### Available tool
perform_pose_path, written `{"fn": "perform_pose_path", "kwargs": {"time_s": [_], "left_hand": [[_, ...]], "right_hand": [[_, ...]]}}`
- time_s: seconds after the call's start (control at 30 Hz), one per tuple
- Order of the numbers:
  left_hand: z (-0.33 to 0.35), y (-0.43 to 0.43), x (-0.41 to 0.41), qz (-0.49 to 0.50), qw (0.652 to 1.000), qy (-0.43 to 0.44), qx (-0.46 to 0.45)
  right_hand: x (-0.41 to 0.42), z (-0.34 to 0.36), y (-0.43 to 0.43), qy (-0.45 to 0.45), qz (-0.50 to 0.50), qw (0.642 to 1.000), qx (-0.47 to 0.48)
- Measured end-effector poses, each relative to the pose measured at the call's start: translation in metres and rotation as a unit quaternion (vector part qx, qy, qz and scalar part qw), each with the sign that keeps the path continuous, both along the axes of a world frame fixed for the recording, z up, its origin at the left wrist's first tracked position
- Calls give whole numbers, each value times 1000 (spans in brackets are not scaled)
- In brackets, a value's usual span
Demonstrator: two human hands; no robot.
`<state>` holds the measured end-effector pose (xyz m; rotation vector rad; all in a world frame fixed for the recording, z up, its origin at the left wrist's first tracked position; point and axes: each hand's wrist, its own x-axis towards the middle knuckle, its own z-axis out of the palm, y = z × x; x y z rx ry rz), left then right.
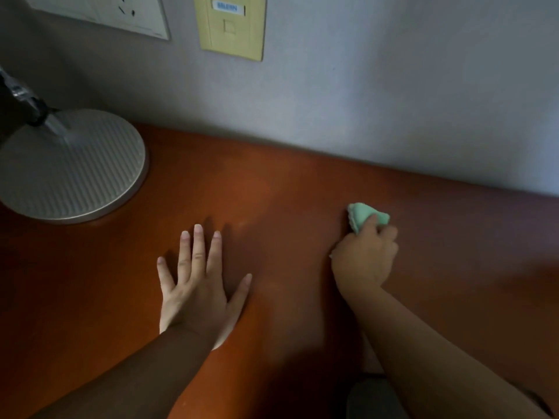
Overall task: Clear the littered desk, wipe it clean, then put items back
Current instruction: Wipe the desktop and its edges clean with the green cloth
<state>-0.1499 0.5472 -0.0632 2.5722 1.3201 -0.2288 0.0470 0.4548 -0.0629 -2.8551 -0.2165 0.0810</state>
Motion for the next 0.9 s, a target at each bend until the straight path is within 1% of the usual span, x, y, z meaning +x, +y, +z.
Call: {"fn": "perform_pose_path", "kwargs": {"time_s": [0.1, 0.13, 0.23, 0.3, 0.33, 0.37, 0.4, 0.43, 0.47, 0.53, 0.57, 0.6, 0.67, 0.77, 0.83, 0.9], "left_hand": [[-6, 0, -3, -18, 1000, 9, 9], [-9, 1, -5, -12, 1000, -18, 0], [-5, 3, -15, -13, 988, -144, -50], [0, 7, -33, -14, 968, -244, -58], [2, 13, -43, -18, 961, -270, -53], [5, 23, -54, -30, 963, -266, -39], [4, 34, -66, -48, 969, -242, -11], [1, 46, -77, -67, 976, -204, 17], [-3, 59, -86, -86, 982, -165, 42], [-13, 77, -96, -128, 984, -93, 77], [-17, 82, -98, -142, 984, -64, 82], [-21, 84, -99, -153, 984, -50, 83], [-26, 86, -98, -169, 980, -41, 94], [-26, 88, -97, -165, 982, -43, 87], [-24, 88, -96, -165, 981, -60, 85], [-23, 89, -98, -158, 980, -101, 68]], "right_hand": [[-27, -1, 54, -7, 77, 997, 32], [-40, -1, 67, -9, 122, 991, 50], [-88, 4, 83, 11, 240, 967, 87], [-103, 2, 76, 57, 332, 936, 100], [-103, 6, 70, 91, 343, 926, 126], [-99, 11, 62, 108, 320, 926, 169], [-89, 13, 51, 96, 262, 937, 211], [-75, 16, 39, 68, 181, 953, 235], [-59, 19, 24, 33, 92, 969, 228], [-36, 22, -4, -2, -41, 987, 155], [-32, 20, -11, -3, -77, 991, 113], [-31, 18, -12, -5, -89, 993, 78], [-39, 8, 3, -16, -48, 998, 29], [-67, -4, 50, -31, 60, 997, 28], [-103, -7, 76, -45, 160, 985, 47], [-143, -10, 83, -64, 268, 959, 68]]}}
